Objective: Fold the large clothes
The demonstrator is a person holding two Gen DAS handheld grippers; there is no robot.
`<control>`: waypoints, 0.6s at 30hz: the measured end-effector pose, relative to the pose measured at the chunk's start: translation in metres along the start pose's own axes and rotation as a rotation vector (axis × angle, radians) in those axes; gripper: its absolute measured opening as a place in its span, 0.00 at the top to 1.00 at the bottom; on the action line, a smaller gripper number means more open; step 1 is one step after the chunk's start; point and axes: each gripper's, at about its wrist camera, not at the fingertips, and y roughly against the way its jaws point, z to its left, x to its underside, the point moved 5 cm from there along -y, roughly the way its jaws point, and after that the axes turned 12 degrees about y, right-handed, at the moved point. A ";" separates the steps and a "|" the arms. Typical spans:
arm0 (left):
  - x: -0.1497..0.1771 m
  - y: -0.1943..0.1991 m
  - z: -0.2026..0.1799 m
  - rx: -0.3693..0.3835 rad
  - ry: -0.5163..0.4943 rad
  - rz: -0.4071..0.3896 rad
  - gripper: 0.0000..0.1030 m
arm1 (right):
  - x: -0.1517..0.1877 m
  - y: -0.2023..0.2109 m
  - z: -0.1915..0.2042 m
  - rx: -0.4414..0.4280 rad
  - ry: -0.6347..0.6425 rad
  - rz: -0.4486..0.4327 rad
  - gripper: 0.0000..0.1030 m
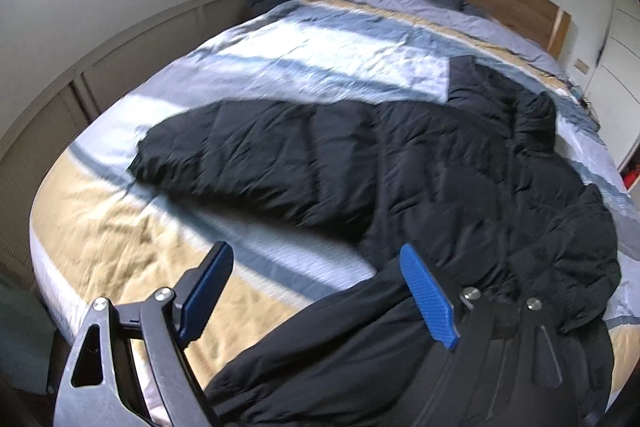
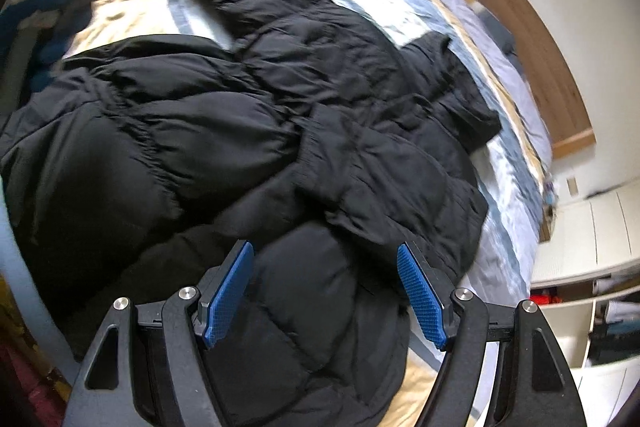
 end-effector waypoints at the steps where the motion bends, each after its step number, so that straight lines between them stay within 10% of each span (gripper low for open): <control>1: -0.002 0.003 -0.012 0.012 -0.016 -0.012 0.17 | -0.003 0.002 0.003 -0.004 0.008 -0.007 0.29; 18: -0.003 0.024 -0.081 0.105 -0.112 -0.050 0.17 | -0.007 0.006 0.012 -0.028 0.012 -0.027 0.29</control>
